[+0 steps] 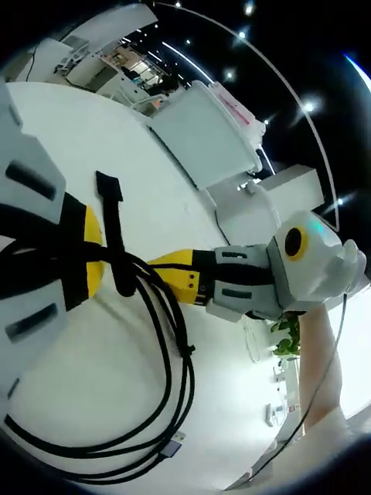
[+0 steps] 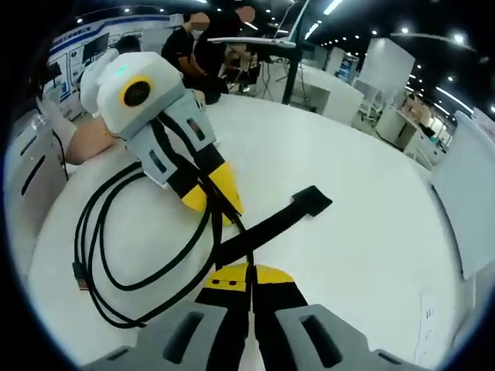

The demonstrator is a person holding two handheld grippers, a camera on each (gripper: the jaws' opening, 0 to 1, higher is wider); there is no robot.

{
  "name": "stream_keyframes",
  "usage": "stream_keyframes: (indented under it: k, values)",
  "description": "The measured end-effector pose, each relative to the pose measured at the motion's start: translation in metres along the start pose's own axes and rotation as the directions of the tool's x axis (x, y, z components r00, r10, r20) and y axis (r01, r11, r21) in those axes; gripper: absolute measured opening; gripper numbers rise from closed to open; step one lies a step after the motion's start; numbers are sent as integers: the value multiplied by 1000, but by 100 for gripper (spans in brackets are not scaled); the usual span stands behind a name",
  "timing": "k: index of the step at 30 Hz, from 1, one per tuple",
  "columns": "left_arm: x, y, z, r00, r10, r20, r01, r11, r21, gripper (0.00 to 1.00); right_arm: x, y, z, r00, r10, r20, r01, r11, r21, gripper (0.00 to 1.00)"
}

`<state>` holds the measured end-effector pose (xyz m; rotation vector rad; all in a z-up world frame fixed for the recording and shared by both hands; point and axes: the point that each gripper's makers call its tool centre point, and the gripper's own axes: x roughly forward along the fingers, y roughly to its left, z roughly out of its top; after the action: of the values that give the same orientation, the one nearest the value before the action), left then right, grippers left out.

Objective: Coil the Type-C to USB data cable on the desktop and secure it with Velcro straps.

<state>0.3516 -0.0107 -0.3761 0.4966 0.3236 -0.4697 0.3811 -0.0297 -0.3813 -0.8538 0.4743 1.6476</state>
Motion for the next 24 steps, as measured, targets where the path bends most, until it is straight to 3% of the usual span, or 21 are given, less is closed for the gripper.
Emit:
stream_keyframes:
  k: [2,4,11,13,19,24]
  values:
    - [-1,0,0,1000,-8,8,8,1000,-24,5,0,0,2,1000,8,10,-8,1000,28,1]
    - [-1,-2,0,1000,-24,20,25,998,-50,5,2,1,12,998,15,61,-17,999,29,1]
    - [-6,-6,-1,996,-74,43,78,993,-93,6,6,12,14,995,75,65,-73,997,-23,1]
    - [-7,-9,0,995,-90,50,95,990,-101,6,5,16,11,996,86,37,-83,994,-76,1]
    - [-7,-15,3,991,-119,62,126,984,-124,6,-6,29,4,993,109,38,-110,994,9,1]
    - [-8,-21,5,988,-138,66,146,981,-130,7,-10,32,-1,994,100,36,-101,994,32,1]
